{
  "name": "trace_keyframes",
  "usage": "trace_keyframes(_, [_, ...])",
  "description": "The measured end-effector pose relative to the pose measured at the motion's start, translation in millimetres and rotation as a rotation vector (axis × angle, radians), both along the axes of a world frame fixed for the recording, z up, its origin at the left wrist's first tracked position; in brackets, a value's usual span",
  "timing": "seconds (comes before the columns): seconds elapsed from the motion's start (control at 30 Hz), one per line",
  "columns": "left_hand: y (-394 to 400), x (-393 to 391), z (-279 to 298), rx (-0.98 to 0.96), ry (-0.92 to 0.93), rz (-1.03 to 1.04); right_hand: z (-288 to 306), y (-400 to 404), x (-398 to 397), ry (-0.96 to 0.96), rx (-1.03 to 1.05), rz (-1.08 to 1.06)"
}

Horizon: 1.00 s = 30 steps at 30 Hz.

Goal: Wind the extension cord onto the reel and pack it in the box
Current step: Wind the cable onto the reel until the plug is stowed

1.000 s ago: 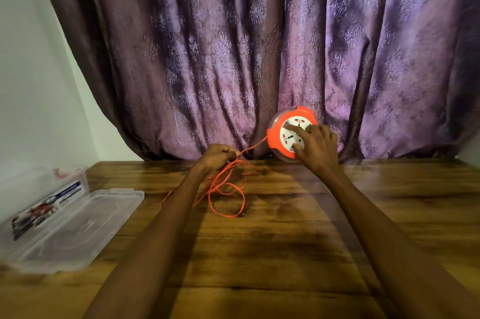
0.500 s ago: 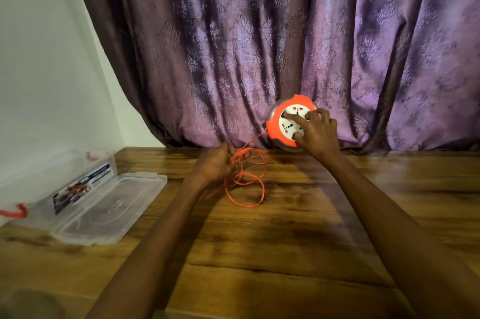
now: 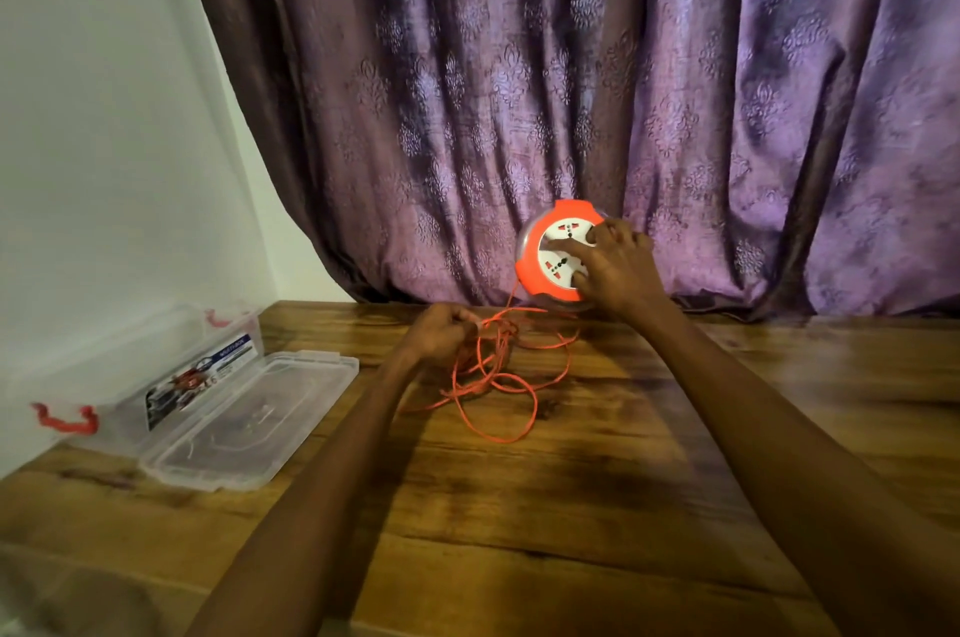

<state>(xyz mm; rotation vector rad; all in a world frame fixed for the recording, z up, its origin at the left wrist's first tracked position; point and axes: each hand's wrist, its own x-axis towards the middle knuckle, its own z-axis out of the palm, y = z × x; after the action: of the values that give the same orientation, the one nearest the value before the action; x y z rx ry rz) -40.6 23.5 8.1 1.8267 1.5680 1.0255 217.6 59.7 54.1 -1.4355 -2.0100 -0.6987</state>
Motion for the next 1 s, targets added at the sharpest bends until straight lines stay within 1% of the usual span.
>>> trace_keyframes(0.07, [-2.2,5.7,-1.4,-0.045,-0.055,-0.028,3.4,1.3,-2.5,-0.021,-0.014,0.001])
trace_keyframes(0.1, [0.6,6.5,-4.6,-0.035,-0.019,-0.044,4.7,1.2,-3.7,-0.030,-0.028,0.001])
trace_keyframes(0.3, [7.6,11.6,-8.8,0.139,0.344,-0.065,4.5,-0.7,-5.3,-0.082,-0.042,0.022])
trace_keyframes(0.4, [5.3,8.3,-6.1,0.299,0.437,-0.144,4.3,1.1,1.7,-0.141,-0.043,0.070])
trace_keyframes(0.53, [3.2,0.7,1.9,0.498,0.371,-0.251,7.6,5.0,7.5,-0.222,-0.086,0.158])
trace_keyframes(0.67, [3.3,0.8,8.7,0.607,0.242,-0.248,9.4,7.3,3.7,-0.273,-0.232,0.242])
trace_keyframes(0.77, [4.9,1.9,8.7,0.624,0.134,-0.209,5.7,11.2,-2.7,-0.182,-0.358,0.354])
trace_keyframes(0.9, [4.9,5.0,10.1,0.653,0.026,-0.131,-3.7,16.4,1.2,-0.037,-0.411,0.455])
trace_keyframes(1.0, [5.1,7.4,12.5,0.702,0.020,-0.107,-8.2,13.5,9.2,0.058,-0.404,0.554])
